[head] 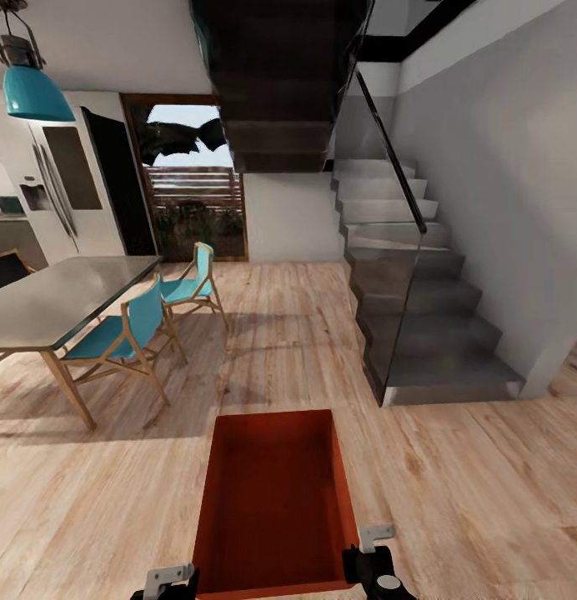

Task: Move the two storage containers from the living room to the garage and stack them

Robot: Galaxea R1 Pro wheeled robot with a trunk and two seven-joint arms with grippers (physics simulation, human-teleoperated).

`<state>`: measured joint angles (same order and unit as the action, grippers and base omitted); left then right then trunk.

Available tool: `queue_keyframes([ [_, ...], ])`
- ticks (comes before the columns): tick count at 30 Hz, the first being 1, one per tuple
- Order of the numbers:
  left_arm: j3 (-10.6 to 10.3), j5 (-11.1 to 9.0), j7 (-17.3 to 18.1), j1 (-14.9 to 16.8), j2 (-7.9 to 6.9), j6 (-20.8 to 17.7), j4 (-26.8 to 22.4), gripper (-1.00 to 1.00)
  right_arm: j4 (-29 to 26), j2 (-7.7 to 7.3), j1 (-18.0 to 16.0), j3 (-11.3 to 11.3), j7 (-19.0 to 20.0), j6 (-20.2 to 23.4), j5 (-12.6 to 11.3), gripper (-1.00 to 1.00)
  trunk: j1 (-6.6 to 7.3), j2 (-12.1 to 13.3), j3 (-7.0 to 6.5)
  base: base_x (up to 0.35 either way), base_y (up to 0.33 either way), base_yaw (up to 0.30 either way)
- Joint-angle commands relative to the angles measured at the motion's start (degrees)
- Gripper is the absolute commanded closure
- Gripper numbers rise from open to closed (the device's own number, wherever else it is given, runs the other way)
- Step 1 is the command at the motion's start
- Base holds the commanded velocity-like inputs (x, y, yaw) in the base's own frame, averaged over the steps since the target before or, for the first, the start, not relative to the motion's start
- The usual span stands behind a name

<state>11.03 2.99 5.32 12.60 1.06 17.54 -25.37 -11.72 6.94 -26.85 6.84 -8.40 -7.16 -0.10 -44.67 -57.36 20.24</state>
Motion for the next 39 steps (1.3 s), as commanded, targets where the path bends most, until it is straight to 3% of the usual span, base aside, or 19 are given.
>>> queue_keyframes([
  [1,1.0,0.0,0.0,0.0,-0.49,0.0,0.1,1.0,-0.1,-0.08,-0.1,-3.4,-1.3,-0.2,0.5,1.0,0.0,0.0,0.06,0.0,0.0,-0.268],
  [39,1.0,0.0,0.0,0.0,-0.5,0.0,0.1,1.0,-0.1,-0.08,-0.1,-3.4,-1.3,-0.2,0.5,1.0,0.0,0.0,0.06,0.0,0.0,-0.268],
])
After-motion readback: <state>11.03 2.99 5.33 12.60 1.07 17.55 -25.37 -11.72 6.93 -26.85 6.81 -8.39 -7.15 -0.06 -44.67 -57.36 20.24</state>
